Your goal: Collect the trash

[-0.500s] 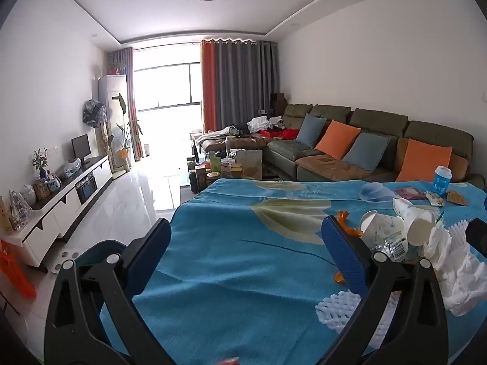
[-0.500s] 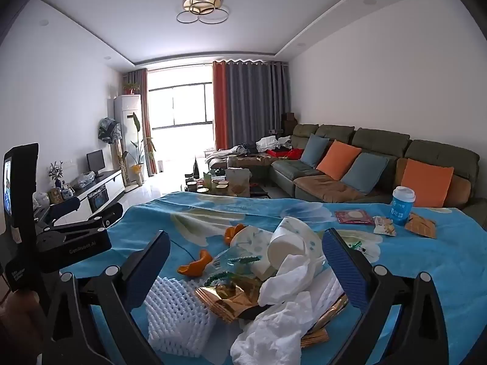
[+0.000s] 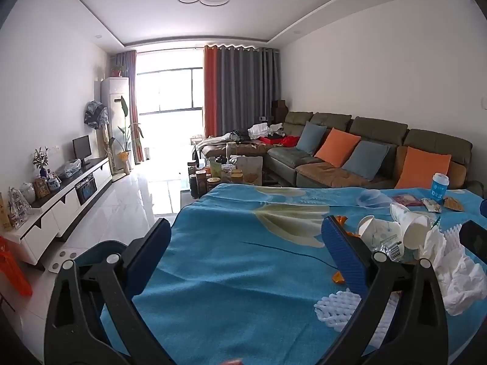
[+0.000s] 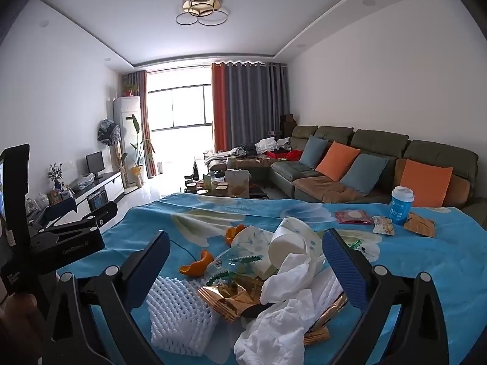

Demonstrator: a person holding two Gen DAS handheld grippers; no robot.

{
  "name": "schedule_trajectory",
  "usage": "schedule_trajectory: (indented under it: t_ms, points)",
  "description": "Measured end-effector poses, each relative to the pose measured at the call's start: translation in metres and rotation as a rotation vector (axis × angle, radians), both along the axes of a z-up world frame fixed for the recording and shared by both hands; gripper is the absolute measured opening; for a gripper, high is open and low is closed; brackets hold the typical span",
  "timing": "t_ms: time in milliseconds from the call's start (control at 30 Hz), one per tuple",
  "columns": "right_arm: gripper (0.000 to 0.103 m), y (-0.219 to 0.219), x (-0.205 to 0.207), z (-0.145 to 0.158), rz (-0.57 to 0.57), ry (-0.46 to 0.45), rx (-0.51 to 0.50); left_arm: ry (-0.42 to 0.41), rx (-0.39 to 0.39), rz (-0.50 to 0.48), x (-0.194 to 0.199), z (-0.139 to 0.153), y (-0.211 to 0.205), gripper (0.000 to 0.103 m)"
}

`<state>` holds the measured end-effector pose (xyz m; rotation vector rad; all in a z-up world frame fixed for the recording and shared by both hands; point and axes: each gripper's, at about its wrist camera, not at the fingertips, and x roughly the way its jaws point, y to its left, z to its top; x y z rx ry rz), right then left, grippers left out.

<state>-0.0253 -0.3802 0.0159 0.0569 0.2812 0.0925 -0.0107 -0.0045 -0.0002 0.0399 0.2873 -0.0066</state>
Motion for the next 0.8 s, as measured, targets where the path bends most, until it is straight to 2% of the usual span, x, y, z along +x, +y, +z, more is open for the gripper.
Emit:
schedule_trajectory:
  t_ms: [800]
  points:
    - [0.097,-0.0011,-0.0027,0.0012,-0.008,-0.010,0.001,-0.037,-0.018,0.000,-0.0077,0.0011,-0.0005,0.097]
